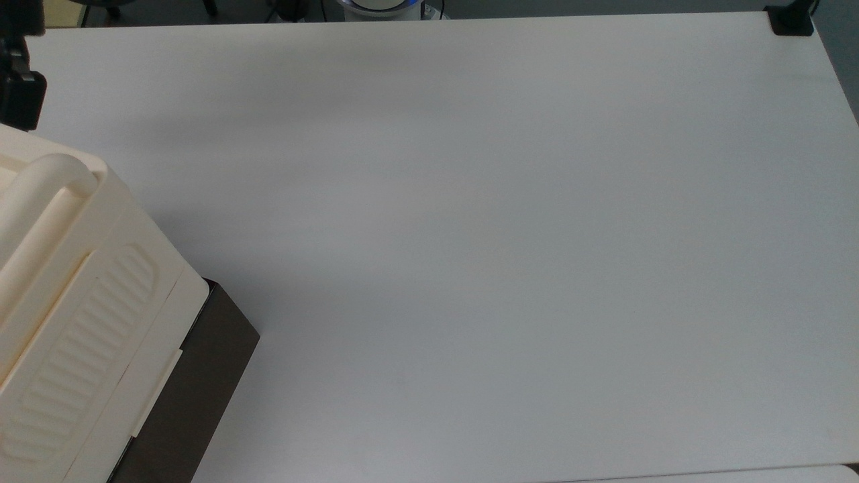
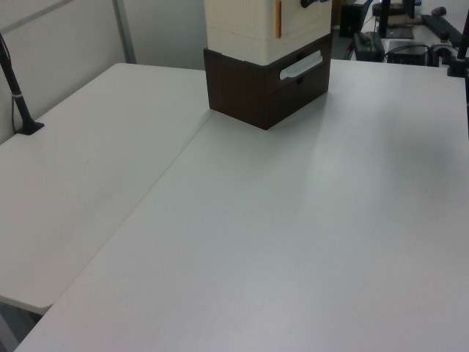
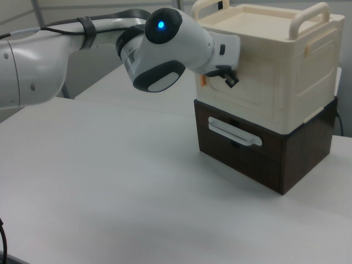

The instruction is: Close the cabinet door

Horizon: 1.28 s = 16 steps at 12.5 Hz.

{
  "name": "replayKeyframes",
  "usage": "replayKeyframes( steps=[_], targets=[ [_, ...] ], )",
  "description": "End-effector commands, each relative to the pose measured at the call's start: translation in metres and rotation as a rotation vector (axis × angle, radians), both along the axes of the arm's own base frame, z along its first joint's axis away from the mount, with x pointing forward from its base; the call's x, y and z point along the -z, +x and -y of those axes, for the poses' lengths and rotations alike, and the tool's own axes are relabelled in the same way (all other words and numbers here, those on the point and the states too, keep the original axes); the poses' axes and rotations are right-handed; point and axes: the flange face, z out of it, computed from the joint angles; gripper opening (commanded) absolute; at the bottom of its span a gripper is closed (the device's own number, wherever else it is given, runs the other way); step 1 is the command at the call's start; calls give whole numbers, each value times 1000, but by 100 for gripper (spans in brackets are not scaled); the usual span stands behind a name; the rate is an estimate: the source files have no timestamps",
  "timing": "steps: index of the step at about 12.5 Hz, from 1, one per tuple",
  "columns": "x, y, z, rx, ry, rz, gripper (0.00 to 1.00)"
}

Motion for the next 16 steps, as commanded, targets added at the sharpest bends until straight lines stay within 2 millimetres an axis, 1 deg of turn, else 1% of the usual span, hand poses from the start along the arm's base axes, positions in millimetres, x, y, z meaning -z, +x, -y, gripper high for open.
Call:
replayKeyframes(
  steps=[1,4,5,6,8,9,12,13,14,15,16],
  targets=[
    [1,5,4,50,-1,47,0],
    [-4,3,1,16,-32,38,0],
    [-4,0,-4,-37,-48,6,0],
    [1,-3,-7,-92,-60,-41,0],
    [-5,-17,-11,-224,-80,-161,0],
    [-9,-24,-10,-259,-80,-209,0],
    [-19,-45,-20,-385,-118,-357,0],
    [-24,-56,-25,-450,-131,-418,0],
    [-31,-67,-36,-515,-133,-471,0],
    [-39,-79,-48,-562,-122,-520,0],
    [-48,-91,-64,-612,-116,-575,0]
  ],
)
